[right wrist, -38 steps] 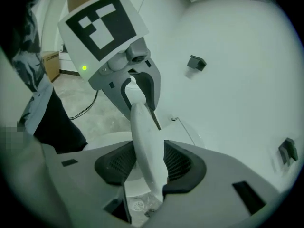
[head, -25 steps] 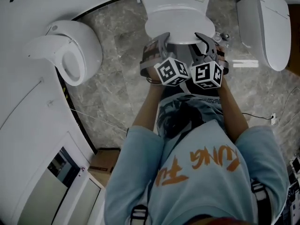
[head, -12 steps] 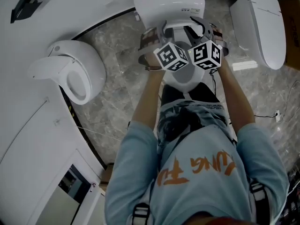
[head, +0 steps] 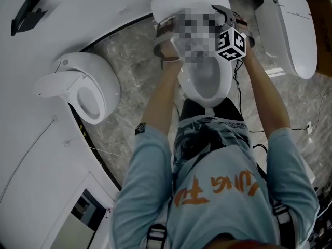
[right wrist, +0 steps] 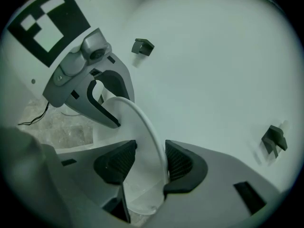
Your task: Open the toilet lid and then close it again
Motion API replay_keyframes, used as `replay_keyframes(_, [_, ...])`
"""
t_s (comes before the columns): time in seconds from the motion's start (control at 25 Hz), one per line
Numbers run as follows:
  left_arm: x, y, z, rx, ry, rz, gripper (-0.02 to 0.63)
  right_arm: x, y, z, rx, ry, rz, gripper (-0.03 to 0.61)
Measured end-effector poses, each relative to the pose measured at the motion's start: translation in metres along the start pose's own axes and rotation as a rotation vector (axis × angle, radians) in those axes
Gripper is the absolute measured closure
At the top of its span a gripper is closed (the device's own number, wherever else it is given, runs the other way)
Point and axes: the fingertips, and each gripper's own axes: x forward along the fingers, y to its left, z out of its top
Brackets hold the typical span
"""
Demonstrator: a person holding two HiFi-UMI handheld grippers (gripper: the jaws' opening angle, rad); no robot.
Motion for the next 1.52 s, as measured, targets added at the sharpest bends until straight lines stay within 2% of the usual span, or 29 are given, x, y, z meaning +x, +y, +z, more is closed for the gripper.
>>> replay_keyframes(0.32, [0.046, 0.031, -0.006, -0.018, 0.030, -0.041, 0.420, 0.052, -0.023, 0.000, 0.008, 0.079, 0.089, 0.367])
replay_keyframes(0.72, [0.068, 0.042, -0.007, -0.012, -0.025, -0.096, 0.405, 0.078, -0.030, -0.002, 0.024, 0.146, 0.139, 0.365])
replay_keyframes(0.84, [0.062, 0.041, -0.011, -0.006, -0.055, -0.026, 0.383, 0.071, -0.029, 0.000, -0.015, 0.147, 0.074, 0.341])
replay_keyframes(0.96, [0.048, 0.041, -0.007, -0.064, -0.093, 0.056, 0.365, 0.052, -0.029, 0.008, -0.066, 0.104, -0.041, 0.345])
replay_keyframes(1.08, [0.034, 0.036, -0.009, -0.107, -0.114, 0.093, 0.328, 0.030, -0.023, 0.008, 0.004, 0.052, -0.094, 0.337])
replay_keyframes(1.16, [0.025, 0.034, -0.010, -0.130, -0.119, 0.117, 0.327, 0.014, -0.018, 0.003, 0.066, 0.026, -0.100, 0.341])
replay_keyframes(1.24, [0.016, 0.023, -0.016, -0.138, -0.109, 0.119, 0.322, -0.002, -0.002, -0.007, 0.125, 0.012, -0.071, 0.341])
replay_keyframes(1.36, [0.003, -0.011, -0.030, -0.113, -0.081, 0.084, 0.322, -0.020, 0.035, -0.029, 0.179, 0.012, 0.016, 0.339])
replay_keyframes(1.44, [-0.003, -0.047, -0.040, -0.090, -0.063, 0.028, 0.322, -0.028, 0.066, -0.048, 0.189, 0.026, 0.089, 0.337])
replay_keyframes(1.52, [-0.010, -0.098, -0.052, -0.098, -0.035, -0.083, 0.329, -0.035, 0.102, -0.069, 0.188, 0.044, 0.175, 0.335])
